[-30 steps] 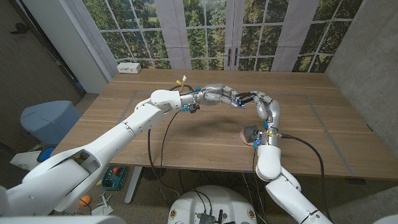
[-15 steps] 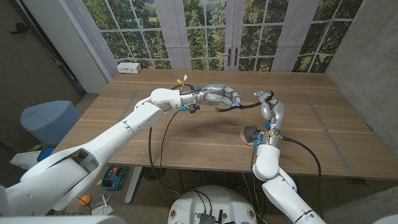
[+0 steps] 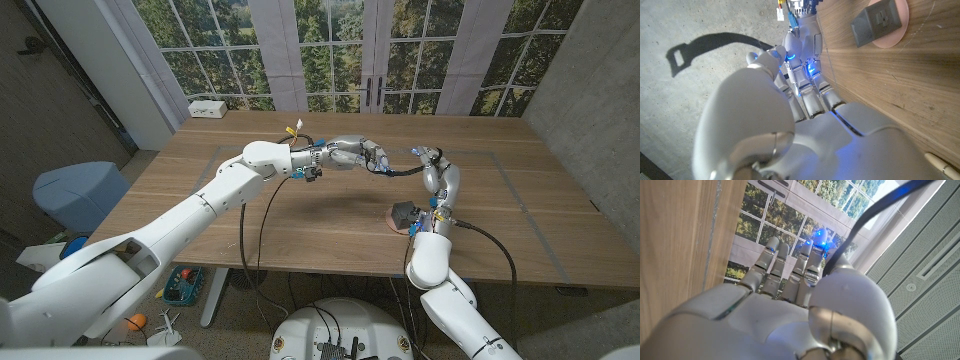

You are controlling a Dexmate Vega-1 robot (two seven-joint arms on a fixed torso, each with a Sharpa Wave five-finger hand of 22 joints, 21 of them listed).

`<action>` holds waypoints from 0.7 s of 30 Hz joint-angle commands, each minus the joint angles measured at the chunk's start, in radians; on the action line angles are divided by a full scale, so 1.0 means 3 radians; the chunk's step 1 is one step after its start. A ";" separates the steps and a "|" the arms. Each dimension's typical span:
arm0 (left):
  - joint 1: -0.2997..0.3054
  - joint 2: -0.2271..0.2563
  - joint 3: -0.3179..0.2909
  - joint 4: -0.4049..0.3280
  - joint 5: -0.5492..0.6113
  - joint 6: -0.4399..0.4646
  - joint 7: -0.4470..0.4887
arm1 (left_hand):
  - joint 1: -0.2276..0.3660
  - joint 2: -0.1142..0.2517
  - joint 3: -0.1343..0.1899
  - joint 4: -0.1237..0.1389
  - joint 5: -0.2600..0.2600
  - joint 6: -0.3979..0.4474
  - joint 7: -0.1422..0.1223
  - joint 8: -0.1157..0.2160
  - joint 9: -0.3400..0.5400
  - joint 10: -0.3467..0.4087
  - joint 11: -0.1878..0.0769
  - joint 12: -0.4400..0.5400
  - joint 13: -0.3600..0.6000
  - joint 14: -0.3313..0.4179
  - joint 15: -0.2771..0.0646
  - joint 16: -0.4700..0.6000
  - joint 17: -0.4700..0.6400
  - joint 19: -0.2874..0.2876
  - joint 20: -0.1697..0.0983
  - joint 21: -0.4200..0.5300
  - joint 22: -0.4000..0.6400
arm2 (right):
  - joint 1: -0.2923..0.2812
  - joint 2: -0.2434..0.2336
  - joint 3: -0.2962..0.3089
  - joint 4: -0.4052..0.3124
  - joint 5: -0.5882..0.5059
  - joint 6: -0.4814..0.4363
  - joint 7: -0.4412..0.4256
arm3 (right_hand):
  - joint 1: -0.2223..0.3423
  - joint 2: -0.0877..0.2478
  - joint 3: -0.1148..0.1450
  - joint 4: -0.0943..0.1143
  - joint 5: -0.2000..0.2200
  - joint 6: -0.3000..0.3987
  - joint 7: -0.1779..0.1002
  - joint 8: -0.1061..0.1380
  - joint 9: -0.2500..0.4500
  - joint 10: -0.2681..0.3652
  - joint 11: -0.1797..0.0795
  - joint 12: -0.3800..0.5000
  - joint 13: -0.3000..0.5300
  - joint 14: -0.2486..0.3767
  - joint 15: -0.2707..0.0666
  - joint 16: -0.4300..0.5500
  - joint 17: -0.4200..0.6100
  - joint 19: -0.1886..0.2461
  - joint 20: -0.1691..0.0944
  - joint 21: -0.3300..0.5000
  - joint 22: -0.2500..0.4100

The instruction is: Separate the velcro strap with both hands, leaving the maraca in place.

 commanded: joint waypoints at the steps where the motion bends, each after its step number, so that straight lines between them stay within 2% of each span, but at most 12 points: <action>1: 0.0044 0.0039 -0.0019 -0.0051 0.0071 -0.0024 0.0125 | 0.0012 -0.0018 -0.0003 0.0003 0.0025 0.0025 -0.0013 -0.0007 0.0021 0.0069 -0.0068 0.0025 0.0537 0.0023 -0.0516 -0.0010 0.0021 -0.0019 -0.0013 0.0026 0.0012 | -0.0017 -0.0005 0.0015 -0.0020 0.0039 0.0033 0.0059 | -0.0010 -0.0005 -0.0008 0.0002 0.0001 0.0011 -0.0010 -0.0026 0.0006 0.0014 0.0018 0.0004 0.0016 0.0049 -0.0505 0.0018 0.0000 0.0037 0.0022 0.0028 0.0018; 4: 0.0052 0.0055 -0.0021 -0.0067 0.0106 -0.0042 0.0157 | 0.0012 -0.0017 -0.0004 0.0004 0.0026 0.0027 -0.0010 -0.0008 0.0027 0.0072 -0.0066 0.0026 0.0535 0.0026 -0.0516 -0.0012 0.0024 -0.0021 -0.0013 0.0030 0.0013 | -0.0019 -0.0020 0.0016 -0.0023 0.0071 0.0041 0.0102 | -0.0044 0.0000 -0.0023 0.0028 0.0009 -0.0042 -0.0051 -0.0057 0.0007 -0.0062 0.0055 -0.0031 0.0028 0.0043 -0.0472 0.0007 -0.0004 0.0017 0.0052 0.0039 0.0020; 10: 0.0093 0.0125 -0.0042 -0.0151 0.0229 -0.0095 0.0292 | 0.0010 -0.0017 -0.0008 0.0006 0.0031 0.0036 -0.0010 -0.0009 0.0045 0.0081 -0.0068 0.0040 0.0547 0.0032 -0.0516 -0.0020 0.0032 -0.0025 -0.0012 0.0043 0.0016 | -0.0023 -0.0078 0.0023 -0.0045 0.0208 0.0062 0.0260 | -0.0080 0.0016 -0.0017 0.0043 0.0057 -0.0204 -0.0040 -0.0132 0.0017 -0.0200 0.0208 -0.0092 0.0051 0.0017 -0.0399 -0.0040 -0.0027 -0.0017 0.0105 0.0060 0.0022; 11: 0.0100 0.0138 -0.0046 -0.0167 0.0256 -0.0106 0.0322 | 0.0010 -0.0017 -0.0009 0.0006 0.0031 0.0035 -0.0005 -0.0010 0.0048 0.0081 -0.0069 0.0043 0.0552 0.0034 -0.0516 -0.0021 0.0033 -0.0026 -0.0011 0.0045 0.0016 | -0.0024 -0.0089 0.0025 -0.0054 0.0231 0.0054 0.0287 | -0.0102 0.0017 -0.0022 0.0053 0.0068 -0.0252 -0.0069 -0.0153 0.0019 -0.0232 0.0223 -0.0106 0.0056 0.0014 -0.0385 -0.0044 -0.0027 -0.0032 0.0122 0.0062 0.0023; 15: 0.0129 0.0177 -0.0063 -0.0215 0.0324 -0.0133 0.0412 | 0.0009 -0.0017 -0.0011 0.0007 0.0033 0.0042 -0.0007 -0.0008 0.0057 0.0083 -0.0068 0.0046 0.0552 0.0036 -0.0516 -0.0025 0.0037 -0.0029 -0.0013 0.0051 0.0017 | -0.0026 -0.0128 0.0027 -0.0073 0.0293 0.0038 0.0374 | -0.0194 0.0002 -0.0057 0.0079 0.0105 -0.0465 -0.0050 -0.0243 0.0028 -0.0321 0.0271 -0.0144 0.0077 -0.0017 -0.0316 -0.0060 -0.0016 -0.0084 0.0154 0.0072 0.0024; 21: 0.0170 0.0236 -0.0081 -0.0287 0.0488 -0.0187 0.0586 | 0.0009 -0.0014 -0.0012 0.0008 0.0036 0.0047 0.0005 -0.0008 0.0074 0.0086 -0.0071 0.0054 0.0560 0.0042 -0.0516 -0.0032 0.0044 -0.0032 -0.0015 0.0062 0.0019 | -0.0025 -0.0146 0.0031 -0.0104 0.0348 -0.0006 0.0430 | -0.0277 -0.0003 -0.0089 0.0097 0.0135 -0.0627 -0.0027 -0.0311 0.0036 -0.0442 0.0322 -0.0194 0.0095 -0.0038 -0.0279 -0.0064 0.0003 -0.0114 0.0172 0.0088 0.0025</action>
